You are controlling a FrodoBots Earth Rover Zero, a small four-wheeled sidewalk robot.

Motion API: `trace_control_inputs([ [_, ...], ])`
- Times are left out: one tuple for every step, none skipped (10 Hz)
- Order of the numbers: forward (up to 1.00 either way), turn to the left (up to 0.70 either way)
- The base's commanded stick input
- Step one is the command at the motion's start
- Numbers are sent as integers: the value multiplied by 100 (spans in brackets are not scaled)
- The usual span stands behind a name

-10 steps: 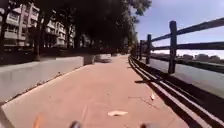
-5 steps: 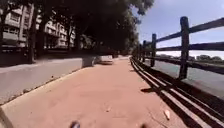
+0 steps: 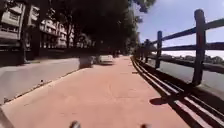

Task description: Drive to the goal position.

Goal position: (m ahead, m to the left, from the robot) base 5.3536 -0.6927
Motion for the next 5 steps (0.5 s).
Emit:
trace_control_inputs([
  [85, 0],
  [85, 0],
  [85, 0],
  [85, -34],
  [85, -34],
])
